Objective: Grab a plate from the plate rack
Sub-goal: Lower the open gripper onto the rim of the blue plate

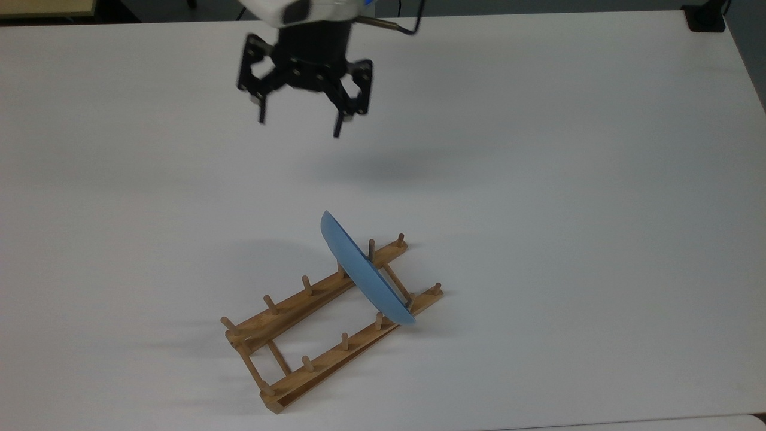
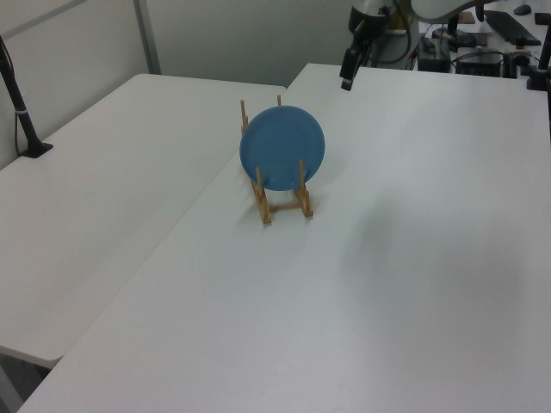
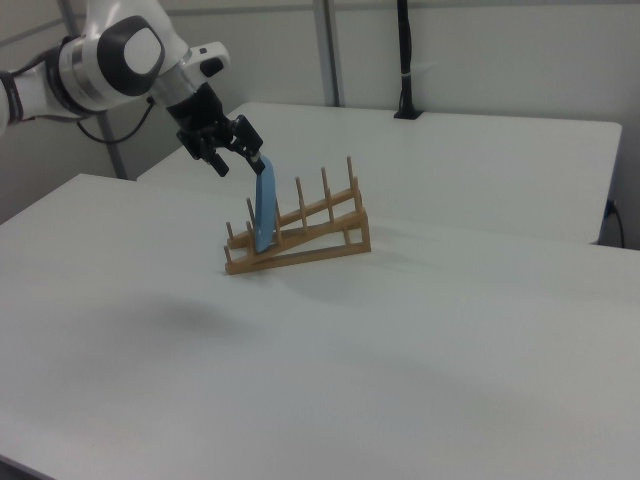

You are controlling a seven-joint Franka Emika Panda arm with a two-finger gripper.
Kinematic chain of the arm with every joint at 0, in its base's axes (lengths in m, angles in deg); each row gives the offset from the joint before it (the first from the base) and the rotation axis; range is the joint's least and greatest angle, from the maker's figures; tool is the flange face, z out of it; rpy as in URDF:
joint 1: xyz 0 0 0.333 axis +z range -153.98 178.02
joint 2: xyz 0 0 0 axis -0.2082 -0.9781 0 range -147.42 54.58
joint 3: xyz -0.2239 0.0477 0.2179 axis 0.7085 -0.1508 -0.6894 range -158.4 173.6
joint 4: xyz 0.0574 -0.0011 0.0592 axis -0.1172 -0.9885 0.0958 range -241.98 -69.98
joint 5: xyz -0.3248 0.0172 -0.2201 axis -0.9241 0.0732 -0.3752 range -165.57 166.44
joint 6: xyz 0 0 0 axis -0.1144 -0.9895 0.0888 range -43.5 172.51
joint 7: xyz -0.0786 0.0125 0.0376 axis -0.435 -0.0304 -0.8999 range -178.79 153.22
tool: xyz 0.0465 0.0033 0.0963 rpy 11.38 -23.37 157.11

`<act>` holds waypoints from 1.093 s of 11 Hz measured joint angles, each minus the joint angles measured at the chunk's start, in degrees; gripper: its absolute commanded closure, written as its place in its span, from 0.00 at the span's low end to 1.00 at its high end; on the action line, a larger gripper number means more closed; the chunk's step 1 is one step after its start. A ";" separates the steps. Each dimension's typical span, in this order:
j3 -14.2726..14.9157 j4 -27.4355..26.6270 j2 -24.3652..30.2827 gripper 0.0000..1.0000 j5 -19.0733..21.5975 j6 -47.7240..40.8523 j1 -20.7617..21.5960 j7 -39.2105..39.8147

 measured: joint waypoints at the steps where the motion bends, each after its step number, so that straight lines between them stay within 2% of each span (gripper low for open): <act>1: -0.07 0.54 -1.58 0.25 -2.99 2.60 0.70 -0.17; 3: -0.12 4.32 -6.54 0.33 -12.08 5.14 1.68 -2.60; 6: -0.17 7.93 -11.67 0.34 -22.02 9.66 3.28 -7.99; 9: -0.23 8.63 -14.39 0.35 -24.54 9.91 5.12 -10.55; 10: -0.24 9.15 -15.24 0.39 -24.68 9.98 5.43 -10.82; 12: -0.27 10.01 -16.32 0.61 -25.21 9.98 5.57 -11.07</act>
